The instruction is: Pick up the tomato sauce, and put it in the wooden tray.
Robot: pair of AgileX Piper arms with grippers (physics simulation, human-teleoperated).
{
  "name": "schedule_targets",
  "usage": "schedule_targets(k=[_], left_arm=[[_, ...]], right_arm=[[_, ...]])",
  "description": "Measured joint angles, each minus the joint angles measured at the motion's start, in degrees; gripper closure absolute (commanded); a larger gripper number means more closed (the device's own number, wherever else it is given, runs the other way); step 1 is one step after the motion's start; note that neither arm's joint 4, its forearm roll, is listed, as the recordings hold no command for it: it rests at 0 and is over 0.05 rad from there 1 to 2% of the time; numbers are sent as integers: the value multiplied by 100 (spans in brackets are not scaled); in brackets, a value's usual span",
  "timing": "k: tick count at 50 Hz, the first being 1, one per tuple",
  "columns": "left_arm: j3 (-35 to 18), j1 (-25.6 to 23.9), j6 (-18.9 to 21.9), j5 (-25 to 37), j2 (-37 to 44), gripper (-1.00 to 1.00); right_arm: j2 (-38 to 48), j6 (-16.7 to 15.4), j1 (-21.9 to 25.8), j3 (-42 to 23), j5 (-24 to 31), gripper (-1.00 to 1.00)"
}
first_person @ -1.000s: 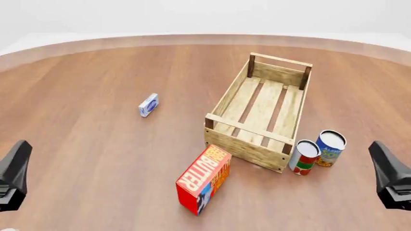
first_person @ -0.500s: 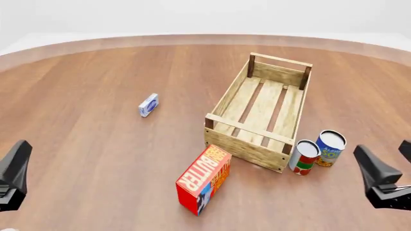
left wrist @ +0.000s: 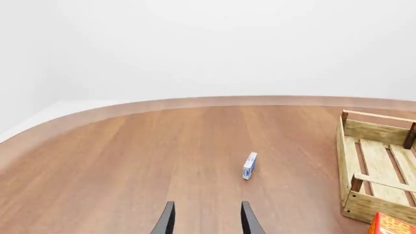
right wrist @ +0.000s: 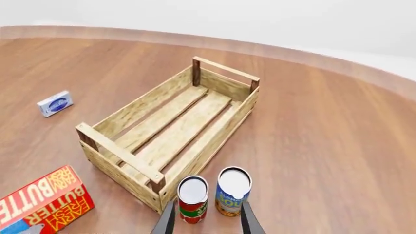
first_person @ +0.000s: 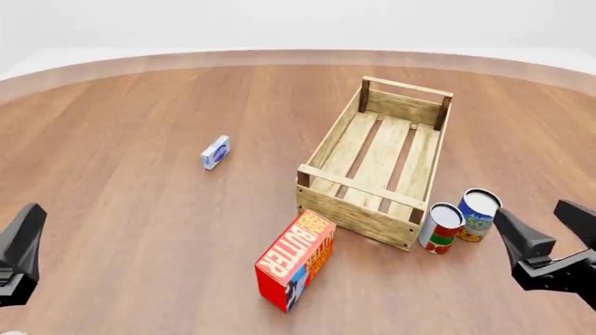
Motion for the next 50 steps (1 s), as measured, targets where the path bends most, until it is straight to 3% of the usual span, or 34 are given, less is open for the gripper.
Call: schedule_targets(k=[20,50], left_arm=[[0,0,0,0,0,-100],[0,0,0,0,0,-100]], right_arm=[[832,-54,59,-70,-429,-100],[2203,-28,138,100,-1613,-100]])
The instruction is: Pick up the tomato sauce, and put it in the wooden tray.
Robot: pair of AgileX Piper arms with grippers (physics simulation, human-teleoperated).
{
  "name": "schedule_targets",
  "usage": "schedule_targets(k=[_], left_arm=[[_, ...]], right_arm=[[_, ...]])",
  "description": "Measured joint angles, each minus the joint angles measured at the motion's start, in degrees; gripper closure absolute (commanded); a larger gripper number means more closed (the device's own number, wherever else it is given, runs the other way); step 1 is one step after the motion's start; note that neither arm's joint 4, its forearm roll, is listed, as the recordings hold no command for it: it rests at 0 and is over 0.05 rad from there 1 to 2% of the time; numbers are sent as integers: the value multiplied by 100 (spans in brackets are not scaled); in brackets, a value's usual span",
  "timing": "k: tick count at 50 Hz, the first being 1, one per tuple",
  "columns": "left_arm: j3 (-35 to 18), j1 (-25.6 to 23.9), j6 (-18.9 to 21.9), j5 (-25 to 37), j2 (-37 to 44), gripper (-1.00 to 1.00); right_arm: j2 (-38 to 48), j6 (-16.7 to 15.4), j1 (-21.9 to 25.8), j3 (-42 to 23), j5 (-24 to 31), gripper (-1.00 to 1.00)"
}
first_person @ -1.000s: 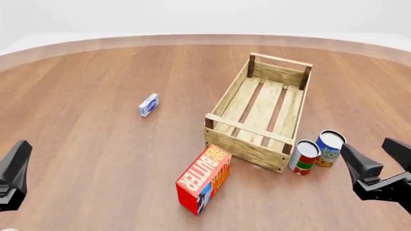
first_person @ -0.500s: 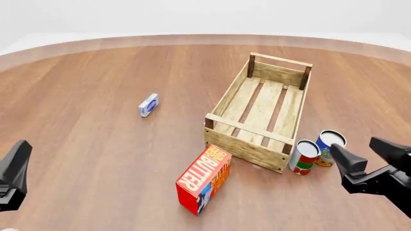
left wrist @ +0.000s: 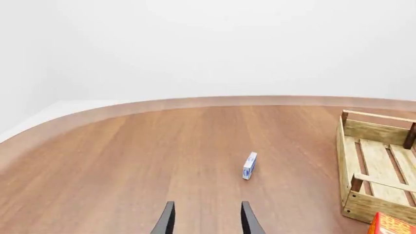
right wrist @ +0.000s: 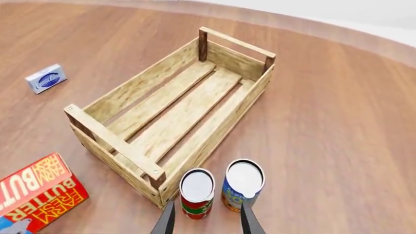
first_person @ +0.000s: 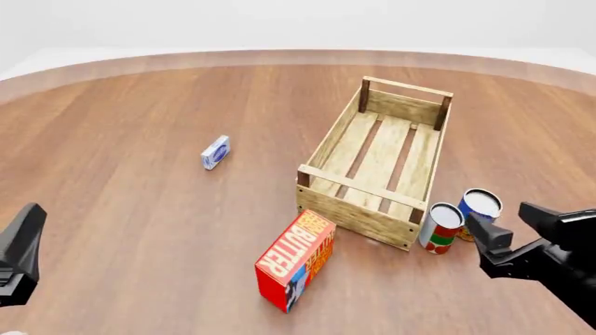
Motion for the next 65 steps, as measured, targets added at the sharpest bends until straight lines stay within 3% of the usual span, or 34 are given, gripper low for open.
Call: schedule_targets(k=[45,65], left_arm=[[0,0,0,0,0,-100],[0,0,0,0,0,-100]], right_arm=[[1668,-40,109,70,-1405,-100],[2179,-48,116,40,-1773,-100]])
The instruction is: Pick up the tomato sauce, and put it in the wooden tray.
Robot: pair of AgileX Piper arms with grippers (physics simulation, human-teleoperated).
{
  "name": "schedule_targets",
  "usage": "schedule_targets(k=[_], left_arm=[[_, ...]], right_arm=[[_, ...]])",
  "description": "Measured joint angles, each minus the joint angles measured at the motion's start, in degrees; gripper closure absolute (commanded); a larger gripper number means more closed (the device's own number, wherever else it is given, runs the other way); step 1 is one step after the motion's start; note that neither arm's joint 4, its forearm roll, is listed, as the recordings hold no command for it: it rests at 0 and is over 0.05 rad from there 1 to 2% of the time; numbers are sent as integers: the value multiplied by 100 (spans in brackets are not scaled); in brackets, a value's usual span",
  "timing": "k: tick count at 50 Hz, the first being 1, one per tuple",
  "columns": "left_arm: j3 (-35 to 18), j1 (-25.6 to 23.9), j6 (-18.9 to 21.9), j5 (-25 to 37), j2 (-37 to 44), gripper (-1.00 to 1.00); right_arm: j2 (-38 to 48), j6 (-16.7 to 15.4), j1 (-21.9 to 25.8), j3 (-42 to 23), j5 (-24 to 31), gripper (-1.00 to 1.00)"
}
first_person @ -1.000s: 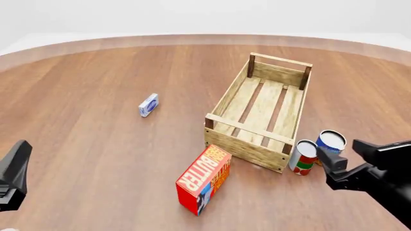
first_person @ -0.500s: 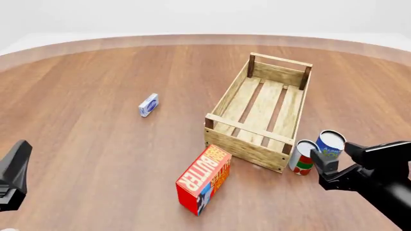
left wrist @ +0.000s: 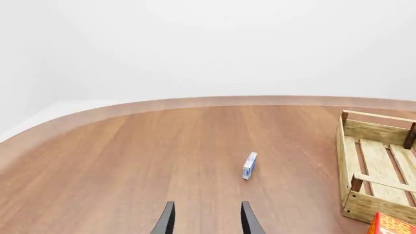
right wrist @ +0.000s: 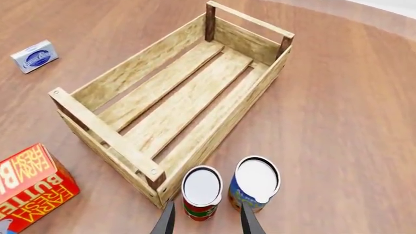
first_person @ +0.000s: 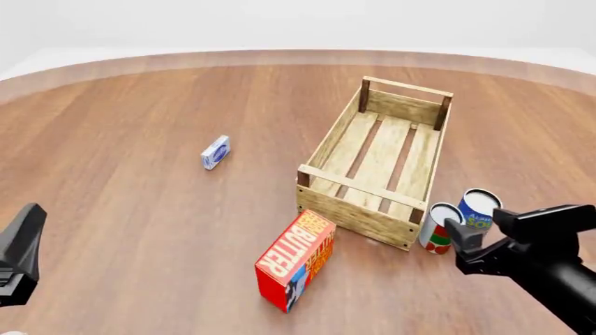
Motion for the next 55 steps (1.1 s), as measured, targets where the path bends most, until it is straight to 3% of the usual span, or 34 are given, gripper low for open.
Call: schedule_targets(k=[55], left_arm=[[0,0,0,0,0,-100]], right_arm=[[1642,101,76,-78,-1286,-100]])
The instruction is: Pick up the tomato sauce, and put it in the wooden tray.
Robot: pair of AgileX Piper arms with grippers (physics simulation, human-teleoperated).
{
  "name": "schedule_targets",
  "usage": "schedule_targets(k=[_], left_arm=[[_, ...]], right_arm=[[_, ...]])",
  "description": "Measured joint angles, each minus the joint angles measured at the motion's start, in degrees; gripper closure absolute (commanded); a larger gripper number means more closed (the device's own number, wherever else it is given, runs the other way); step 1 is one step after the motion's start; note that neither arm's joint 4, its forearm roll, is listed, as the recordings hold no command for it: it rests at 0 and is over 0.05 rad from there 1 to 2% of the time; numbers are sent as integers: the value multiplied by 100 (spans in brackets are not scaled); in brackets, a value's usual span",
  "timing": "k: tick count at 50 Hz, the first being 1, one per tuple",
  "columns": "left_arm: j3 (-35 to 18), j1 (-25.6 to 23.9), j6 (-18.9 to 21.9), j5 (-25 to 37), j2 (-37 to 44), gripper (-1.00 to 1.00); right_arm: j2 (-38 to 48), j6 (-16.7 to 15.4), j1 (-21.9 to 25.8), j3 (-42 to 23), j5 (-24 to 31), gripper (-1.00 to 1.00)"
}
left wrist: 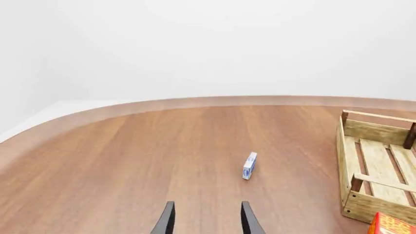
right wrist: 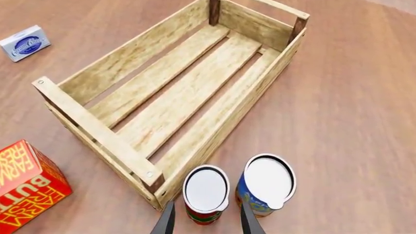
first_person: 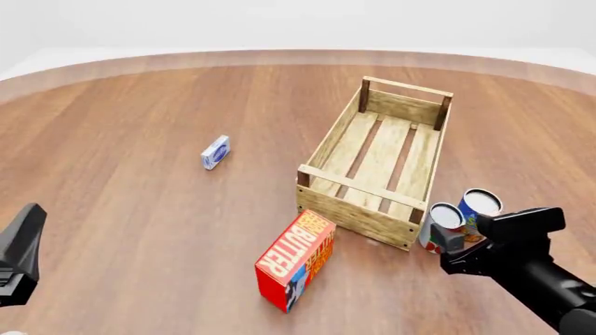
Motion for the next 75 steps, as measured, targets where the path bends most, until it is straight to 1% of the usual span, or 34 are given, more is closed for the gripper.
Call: schedule_targets(k=[26,43,53,70,71,75], left_arm=[[0,0,0,0,0,-100],[0,0,0,0,0,-100],[0,0,0,0,0,-100],[0,0,0,0,0,-100],[0,0,0,0,0,-100],[0,0,0,0,0,-100]], right_arm=[[689,72,44,-61,-542,-100],[1004,107,56,-100,-763,-100],[1130,117,62,-133,-838,-100],[1178,99,47,-203,-809,-100],[1178,99,47,-206,-806,100],[1179,66,48,-215,-799,100]])
